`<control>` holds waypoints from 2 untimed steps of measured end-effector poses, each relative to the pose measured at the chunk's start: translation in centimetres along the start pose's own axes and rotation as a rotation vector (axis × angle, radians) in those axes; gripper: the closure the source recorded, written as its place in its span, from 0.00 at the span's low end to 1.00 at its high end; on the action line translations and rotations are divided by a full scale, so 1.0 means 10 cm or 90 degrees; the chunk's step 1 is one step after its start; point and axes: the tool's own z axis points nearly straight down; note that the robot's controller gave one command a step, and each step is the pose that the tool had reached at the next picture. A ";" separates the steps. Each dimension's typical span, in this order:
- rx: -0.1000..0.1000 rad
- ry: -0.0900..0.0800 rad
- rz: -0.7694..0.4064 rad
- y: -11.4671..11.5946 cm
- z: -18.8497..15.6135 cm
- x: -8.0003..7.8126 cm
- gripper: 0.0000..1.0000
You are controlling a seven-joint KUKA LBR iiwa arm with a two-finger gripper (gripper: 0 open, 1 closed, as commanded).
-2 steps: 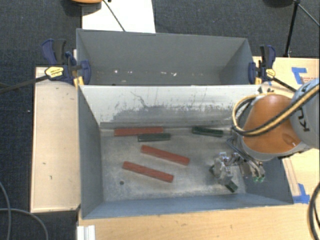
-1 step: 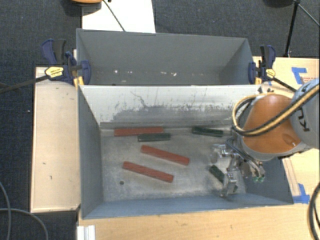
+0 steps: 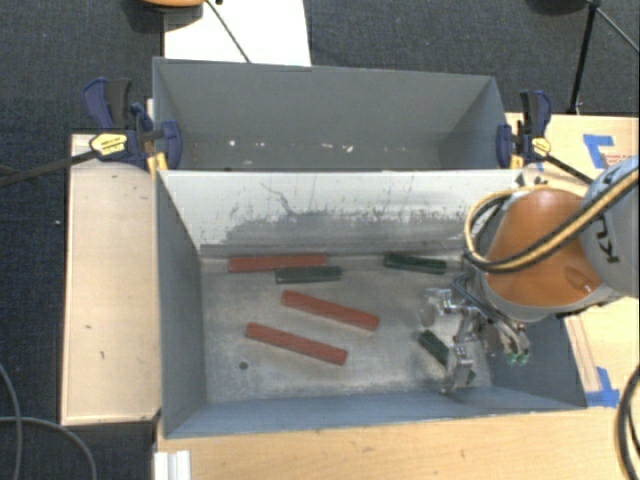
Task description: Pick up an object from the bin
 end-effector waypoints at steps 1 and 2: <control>0.000 -0.001 -0.023 -0.11 0.06 -0.10 0.00; 0.002 -0.004 -0.372 -0.56 0.11 0.19 1.00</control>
Offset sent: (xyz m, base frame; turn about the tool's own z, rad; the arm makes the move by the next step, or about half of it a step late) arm -0.0186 -0.0572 -0.0123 -0.5881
